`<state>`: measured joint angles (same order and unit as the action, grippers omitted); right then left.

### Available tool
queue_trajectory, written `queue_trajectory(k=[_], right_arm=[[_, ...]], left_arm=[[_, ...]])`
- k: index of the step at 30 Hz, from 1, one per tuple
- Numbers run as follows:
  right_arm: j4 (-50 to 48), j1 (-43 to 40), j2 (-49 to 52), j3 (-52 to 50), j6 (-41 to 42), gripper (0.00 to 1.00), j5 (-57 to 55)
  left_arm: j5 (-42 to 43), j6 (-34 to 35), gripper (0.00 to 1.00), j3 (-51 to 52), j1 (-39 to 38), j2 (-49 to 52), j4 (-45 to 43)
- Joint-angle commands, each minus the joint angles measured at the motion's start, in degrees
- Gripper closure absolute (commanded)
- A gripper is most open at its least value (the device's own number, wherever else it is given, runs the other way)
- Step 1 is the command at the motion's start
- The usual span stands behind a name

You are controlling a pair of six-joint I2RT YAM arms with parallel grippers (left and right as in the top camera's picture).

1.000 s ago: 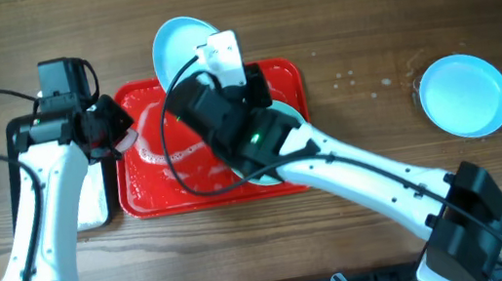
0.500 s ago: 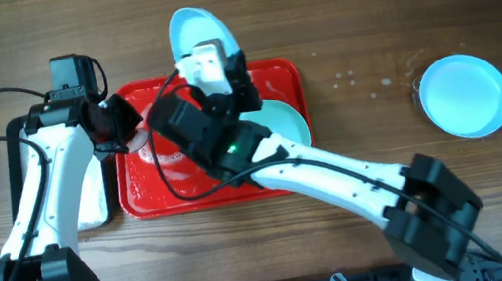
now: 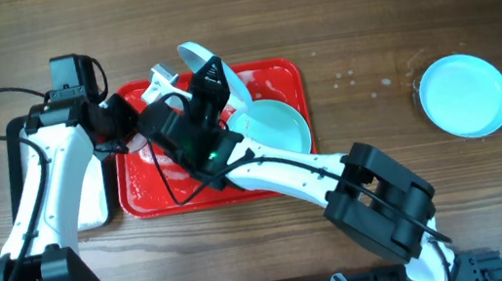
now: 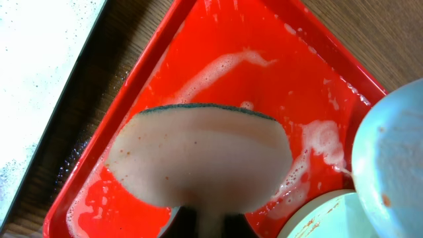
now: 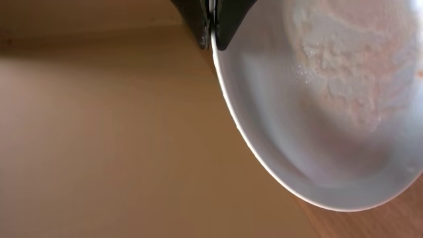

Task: Clean dirty plates on tray and stack at the side
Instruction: 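Carry the plate right and set it on the cleaned plate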

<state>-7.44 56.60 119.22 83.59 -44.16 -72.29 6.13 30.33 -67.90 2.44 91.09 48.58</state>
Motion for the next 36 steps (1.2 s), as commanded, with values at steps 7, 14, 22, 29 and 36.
queue_trajectory(k=[7,14,22,29,36], right_arm=[[-4.4,0.1,1.3,0.3,-1.8,0.96,-1.9],[-10.1,-0.2,1.3,0.3,-1.0,0.96,-6.4],[-2.3,0.2,1.7,0.3,11.0,0.96,-3.6],[-9.0,-0.7,2.1,0.3,8.3,0.96,-5.8],[-9.7,-1.0,1.9,0.3,14.3,0.96,-3.7]], left_arm=[[0.9,0.1,0.96,-0.2,0.5,0.4,-0.2],[0.9,0.1,0.96,-0.2,0.5,0.4,-0.2],[0.9,0.1,0.96,-0.2,0.5,0.4,-0.2],[0.9,0.1,0.96,-0.2,0.5,0.4,-0.2],[0.9,0.1,0.96,-0.3,0.5,0.4,-0.2]])
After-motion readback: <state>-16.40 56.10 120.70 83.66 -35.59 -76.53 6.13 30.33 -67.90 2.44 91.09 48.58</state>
